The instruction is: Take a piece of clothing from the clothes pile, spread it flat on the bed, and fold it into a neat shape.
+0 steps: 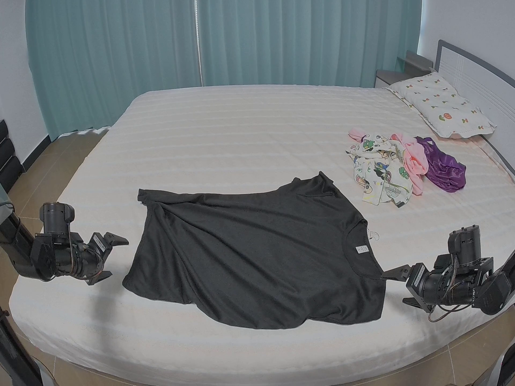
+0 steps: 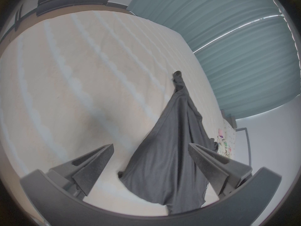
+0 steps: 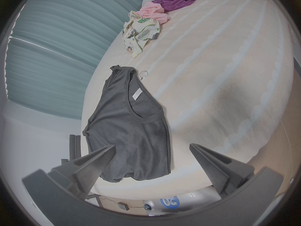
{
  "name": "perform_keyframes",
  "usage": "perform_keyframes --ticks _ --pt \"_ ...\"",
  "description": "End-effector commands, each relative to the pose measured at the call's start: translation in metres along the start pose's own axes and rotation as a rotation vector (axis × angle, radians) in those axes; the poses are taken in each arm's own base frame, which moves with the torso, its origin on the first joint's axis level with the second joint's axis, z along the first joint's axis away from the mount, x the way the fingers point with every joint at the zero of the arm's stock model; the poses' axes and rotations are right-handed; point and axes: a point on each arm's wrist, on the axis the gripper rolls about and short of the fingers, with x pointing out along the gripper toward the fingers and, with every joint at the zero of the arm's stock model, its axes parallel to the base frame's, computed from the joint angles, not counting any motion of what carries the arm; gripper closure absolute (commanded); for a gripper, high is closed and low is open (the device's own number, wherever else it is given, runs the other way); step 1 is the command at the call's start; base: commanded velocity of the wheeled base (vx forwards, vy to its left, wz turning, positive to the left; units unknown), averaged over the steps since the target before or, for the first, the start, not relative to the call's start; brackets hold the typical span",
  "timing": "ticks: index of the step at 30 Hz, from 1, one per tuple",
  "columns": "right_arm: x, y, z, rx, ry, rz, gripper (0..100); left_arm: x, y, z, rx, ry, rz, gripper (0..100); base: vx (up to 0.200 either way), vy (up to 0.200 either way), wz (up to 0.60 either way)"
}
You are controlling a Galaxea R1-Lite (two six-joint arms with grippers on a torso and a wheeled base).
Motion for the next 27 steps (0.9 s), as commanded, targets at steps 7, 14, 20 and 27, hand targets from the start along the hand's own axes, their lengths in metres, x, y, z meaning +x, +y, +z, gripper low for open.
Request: perform_keyframes --ticks 7,14,20,27 --pt "0.001 0.002 -0.003 -0.011 -0.006 -0.008 0 -0.001 0.005 -0.031 0.047 0.020 0.047 0 0.000 0.000 0.00" --pt "0.001 0.002 -0.003 -0.011 -0.006 -0.009 0 0.014 0.001 -0.048 0.082 0.037 0.098 0 0.000 0.000 0.00" --pt "0.001 0.003 -0.004 -0.014 -0.001 -0.009 0 0.030 0.002 -0.052 0.096 0.031 0.109 0 0.000 0.000 0.00" --pt "0.005 0.007 -0.008 -0.032 0.019 -0.001 0 0.013 0.005 -0.054 0.088 -0.004 0.097 100 0.000 0.000 0.00"
